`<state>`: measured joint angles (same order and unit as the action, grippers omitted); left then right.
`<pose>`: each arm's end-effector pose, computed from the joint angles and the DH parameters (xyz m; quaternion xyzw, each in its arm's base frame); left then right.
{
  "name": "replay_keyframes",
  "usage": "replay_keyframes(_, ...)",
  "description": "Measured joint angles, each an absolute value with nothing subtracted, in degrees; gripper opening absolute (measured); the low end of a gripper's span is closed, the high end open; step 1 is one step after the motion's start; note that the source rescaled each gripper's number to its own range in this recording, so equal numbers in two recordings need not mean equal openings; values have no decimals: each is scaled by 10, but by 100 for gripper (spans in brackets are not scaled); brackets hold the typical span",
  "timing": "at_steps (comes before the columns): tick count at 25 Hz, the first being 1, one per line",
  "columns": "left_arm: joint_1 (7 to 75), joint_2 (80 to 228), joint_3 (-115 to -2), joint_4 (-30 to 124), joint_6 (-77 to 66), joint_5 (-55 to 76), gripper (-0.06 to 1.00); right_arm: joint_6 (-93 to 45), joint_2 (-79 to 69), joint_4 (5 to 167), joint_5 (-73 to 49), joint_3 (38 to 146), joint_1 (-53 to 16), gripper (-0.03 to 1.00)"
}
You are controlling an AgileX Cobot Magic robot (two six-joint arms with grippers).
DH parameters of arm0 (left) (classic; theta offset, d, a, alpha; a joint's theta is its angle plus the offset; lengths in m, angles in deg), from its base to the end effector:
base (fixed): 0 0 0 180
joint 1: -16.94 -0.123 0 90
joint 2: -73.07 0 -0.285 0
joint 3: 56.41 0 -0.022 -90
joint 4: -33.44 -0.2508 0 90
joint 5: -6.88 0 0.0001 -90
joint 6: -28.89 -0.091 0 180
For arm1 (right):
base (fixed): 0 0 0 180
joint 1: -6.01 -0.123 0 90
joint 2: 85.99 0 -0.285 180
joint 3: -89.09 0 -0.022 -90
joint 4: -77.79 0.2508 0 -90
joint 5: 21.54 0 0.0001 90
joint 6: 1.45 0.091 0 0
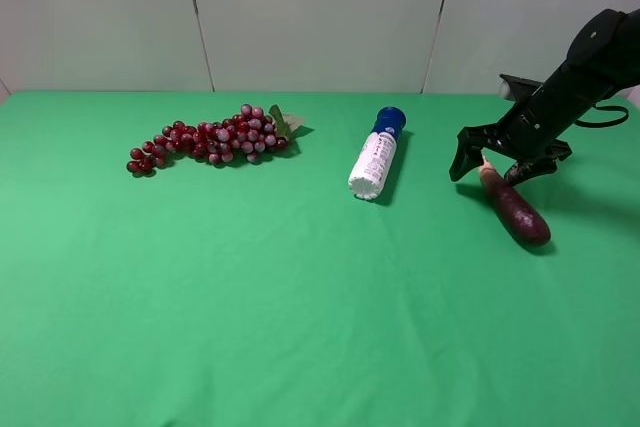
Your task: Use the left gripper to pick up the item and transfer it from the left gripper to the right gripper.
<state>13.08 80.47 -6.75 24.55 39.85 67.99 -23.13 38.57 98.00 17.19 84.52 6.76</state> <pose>-0.0053 0.0120 0.2723 -0.1130 0.8479 0.0456 0.5160 0.3916 0.0146 0.1302 -0.0554 0.9853 0.1010 0.1262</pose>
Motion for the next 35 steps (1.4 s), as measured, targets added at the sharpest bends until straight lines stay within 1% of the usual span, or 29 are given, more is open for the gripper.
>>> replay_keyframes(13, 131, 805, -68, 246, 399, 680, 100, -226, 372, 969, 224, 880, 68, 100)
replay_keyframes(24, 131, 805, -68, 246, 399, 680, 100, -206, 300, 935, 247, 880, 68, 100)
replay_keyframes(35, 131, 805, -68, 246, 399, 680, 100, -171, 193, 908, 324, 880, 68, 100)
